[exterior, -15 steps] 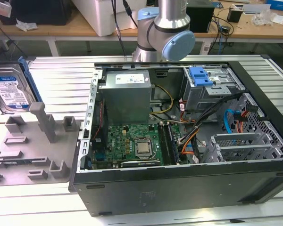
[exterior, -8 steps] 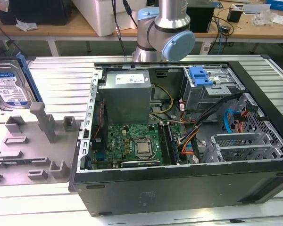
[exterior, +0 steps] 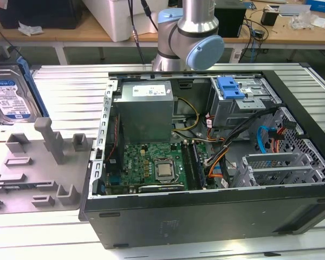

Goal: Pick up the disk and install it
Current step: 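Pick up the disk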

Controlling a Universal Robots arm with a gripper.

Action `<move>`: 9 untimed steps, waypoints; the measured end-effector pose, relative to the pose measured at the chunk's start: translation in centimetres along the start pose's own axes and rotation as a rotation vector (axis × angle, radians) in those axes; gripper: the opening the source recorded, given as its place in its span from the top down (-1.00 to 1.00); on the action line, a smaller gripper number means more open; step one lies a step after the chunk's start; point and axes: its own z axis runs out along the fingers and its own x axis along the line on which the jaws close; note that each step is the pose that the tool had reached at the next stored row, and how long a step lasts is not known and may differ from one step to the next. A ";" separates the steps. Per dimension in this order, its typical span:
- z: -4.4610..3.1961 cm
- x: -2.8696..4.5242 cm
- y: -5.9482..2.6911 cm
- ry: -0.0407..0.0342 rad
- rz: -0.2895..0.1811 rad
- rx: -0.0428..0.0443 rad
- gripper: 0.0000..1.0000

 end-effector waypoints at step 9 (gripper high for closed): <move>-1.32 0.09 0.00 -0.0019 -0.001 0.0001 0.26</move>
